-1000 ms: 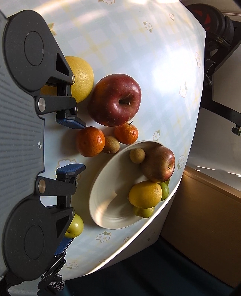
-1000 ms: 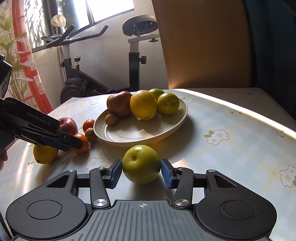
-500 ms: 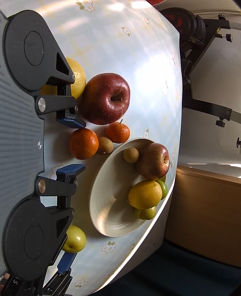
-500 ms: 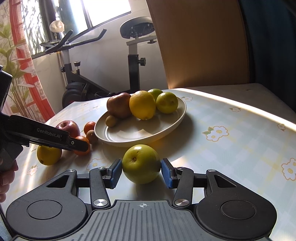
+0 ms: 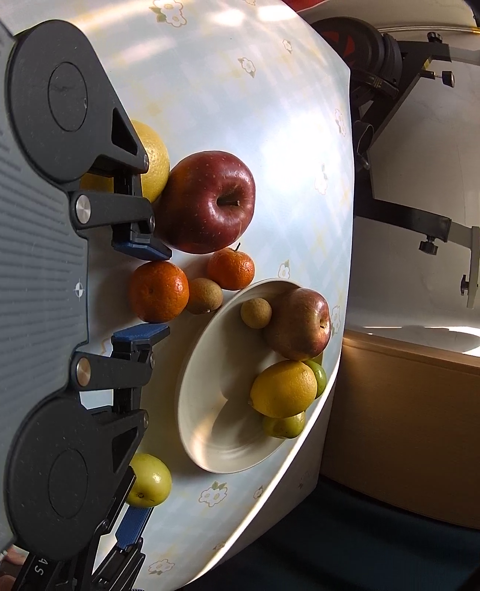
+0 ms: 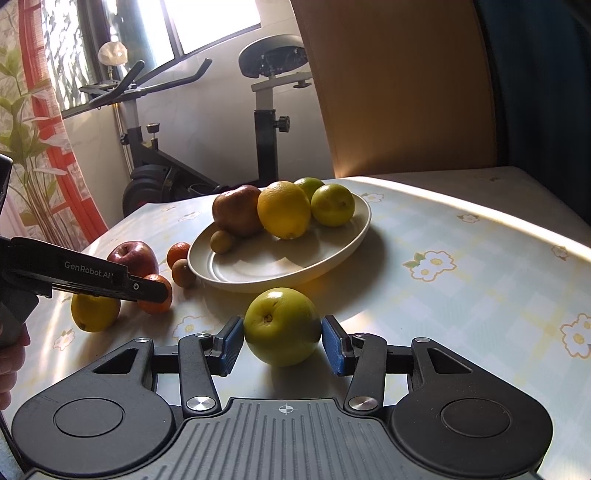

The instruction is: Organize fruits

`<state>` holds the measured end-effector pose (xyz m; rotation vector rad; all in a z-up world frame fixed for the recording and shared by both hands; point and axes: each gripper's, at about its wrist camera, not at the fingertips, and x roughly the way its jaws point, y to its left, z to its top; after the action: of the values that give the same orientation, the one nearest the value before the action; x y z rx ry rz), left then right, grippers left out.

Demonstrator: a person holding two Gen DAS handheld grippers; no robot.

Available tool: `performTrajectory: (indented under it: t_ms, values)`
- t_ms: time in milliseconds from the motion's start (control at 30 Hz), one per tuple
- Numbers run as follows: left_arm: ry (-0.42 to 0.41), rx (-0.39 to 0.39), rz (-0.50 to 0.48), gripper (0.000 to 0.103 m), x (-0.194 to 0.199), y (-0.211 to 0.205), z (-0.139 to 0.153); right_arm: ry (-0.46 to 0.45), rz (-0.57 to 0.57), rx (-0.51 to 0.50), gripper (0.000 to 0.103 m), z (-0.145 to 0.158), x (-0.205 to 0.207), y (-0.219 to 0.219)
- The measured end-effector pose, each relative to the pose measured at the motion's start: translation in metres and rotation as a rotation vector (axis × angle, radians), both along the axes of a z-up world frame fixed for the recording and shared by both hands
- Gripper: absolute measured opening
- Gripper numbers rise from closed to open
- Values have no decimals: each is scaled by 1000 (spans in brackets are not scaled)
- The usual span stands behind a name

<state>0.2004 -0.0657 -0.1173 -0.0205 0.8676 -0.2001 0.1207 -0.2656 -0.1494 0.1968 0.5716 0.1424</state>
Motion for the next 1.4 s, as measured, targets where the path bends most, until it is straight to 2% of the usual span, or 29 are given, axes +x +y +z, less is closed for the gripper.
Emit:
performTrajectory:
  t_ms: [233, 600, 767, 900, 1100, 1267, 1400]
  values:
    - [0, -48, 32, 39, -8, 14, 4, -13, 7, 2, 43, 0, -2, 0]
    - [-52, -42, -16, 39, -19, 12, 14, -28, -4, 17, 43, 2, -5, -3]
    - [-92, -26, -52, 39, -17, 5, 25, -25, -1, 63, 43, 7, -3, -10]
    - [-126, -32, -90, 39, -8, -4, 39, -49, 9, 35, 43, 19, -3, -12]
    - [-128, -34, -149, 39, 15, -21, 53, -91, -2, 17, 43, 41, 12, -26]
    - [-97, -64, -163, 39, 49, -33, 65, -130, 4, -33, 43, 62, 42, -36]
    - [-53, -49, -167, 39, 69, -43, 54, -85, 24, -76, 43, 55, 74, -38]
